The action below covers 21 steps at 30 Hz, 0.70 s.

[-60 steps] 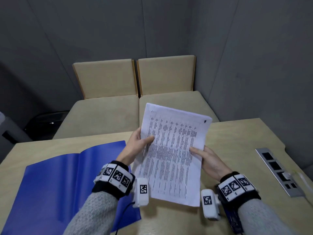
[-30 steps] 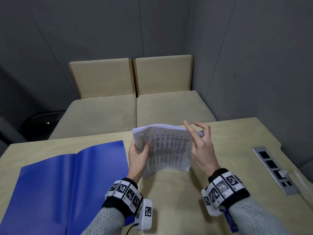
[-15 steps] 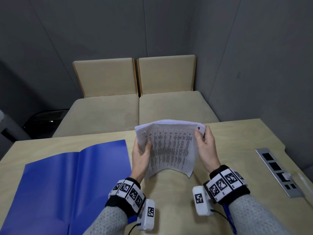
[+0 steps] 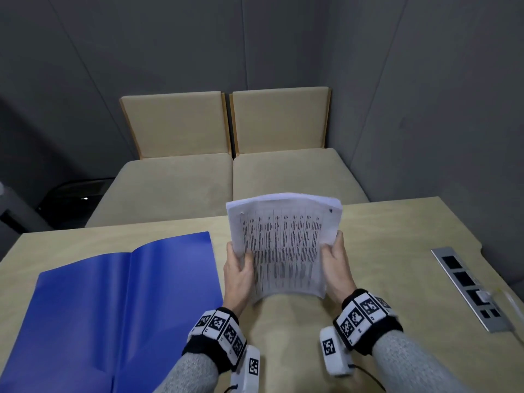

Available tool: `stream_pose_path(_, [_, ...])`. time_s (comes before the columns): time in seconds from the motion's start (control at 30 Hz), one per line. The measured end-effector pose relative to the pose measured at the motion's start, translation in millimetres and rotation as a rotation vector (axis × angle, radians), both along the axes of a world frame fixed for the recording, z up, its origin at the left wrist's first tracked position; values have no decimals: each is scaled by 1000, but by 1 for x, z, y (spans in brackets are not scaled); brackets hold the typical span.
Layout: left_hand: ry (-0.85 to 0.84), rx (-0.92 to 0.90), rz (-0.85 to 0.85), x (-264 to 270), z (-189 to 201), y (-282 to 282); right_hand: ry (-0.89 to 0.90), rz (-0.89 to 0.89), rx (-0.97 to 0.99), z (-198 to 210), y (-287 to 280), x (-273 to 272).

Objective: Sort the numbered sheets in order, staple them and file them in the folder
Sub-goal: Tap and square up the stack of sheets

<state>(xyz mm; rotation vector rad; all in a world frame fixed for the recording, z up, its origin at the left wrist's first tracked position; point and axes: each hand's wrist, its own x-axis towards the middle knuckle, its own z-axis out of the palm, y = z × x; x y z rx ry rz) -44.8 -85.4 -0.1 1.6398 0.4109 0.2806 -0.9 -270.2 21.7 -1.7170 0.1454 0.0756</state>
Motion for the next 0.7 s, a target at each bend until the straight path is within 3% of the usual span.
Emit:
stream_pose_path(0.13, [224, -98, -52, -1, -8, 12, 110, 93, 11, -3, -7, 7])
stream_pose_path(0.33, [662, -203, -51, -26, -69, 6, 488, 271, -210, -72, -15, -8])
stream_pose_path(0.5, [774, -28, -90, -26, -77, 2, 606, 186, -294, -92, -13, -18])
stream_pose_path(0.63, [653, -175, 34, -2, -73, 12, 598, 210, -323, -98, -16, -16])
stream_pose_path(0.7, [628, -189, 16, 12, -77, 17, 587, 227, -331, -102, -18, -16])
